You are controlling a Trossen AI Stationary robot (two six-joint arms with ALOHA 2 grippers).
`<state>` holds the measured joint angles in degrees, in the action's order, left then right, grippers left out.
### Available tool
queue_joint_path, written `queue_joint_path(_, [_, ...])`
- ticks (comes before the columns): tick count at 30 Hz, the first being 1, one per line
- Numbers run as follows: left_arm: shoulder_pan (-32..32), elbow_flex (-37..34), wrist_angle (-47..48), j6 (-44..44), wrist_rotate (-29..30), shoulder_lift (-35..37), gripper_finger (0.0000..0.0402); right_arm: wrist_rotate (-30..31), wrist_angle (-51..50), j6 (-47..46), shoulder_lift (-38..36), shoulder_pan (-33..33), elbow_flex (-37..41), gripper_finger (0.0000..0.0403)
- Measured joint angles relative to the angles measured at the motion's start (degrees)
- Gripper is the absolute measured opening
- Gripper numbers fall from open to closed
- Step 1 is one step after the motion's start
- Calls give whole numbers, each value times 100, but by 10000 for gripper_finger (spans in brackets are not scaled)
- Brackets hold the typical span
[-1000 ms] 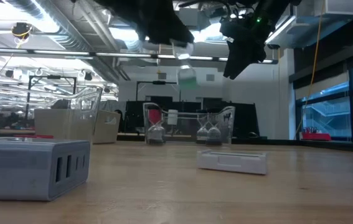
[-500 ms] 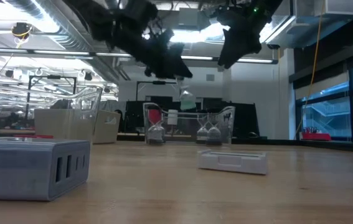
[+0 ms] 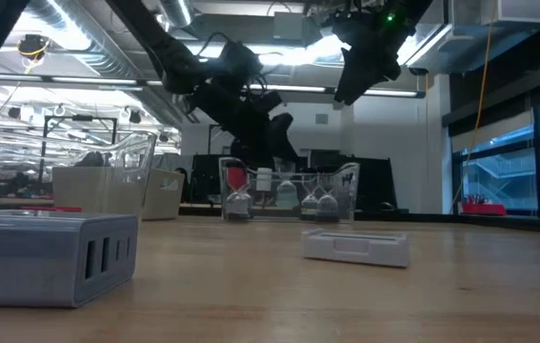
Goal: Pick & Place Office items
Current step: Put the light blue hourglass into the top transparent bin
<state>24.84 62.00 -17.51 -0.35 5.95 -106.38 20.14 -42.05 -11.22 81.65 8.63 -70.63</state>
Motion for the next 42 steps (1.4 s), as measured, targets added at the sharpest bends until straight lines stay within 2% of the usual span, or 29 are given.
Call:
queue_joint_path(14, [127, 88, 672, 35, 167, -75, 209, -2, -1, -2, 0, 1, 0, 245])
queue_joint_path(34, [154, 88, 610, 80, 63, -75, 210, -2, -1, -2, 0, 1, 0, 245])
queue_joint_path(42, [154, 87, 468, 1, -91, -75, 244, -4, -1, -2, 0, 1, 0, 245])
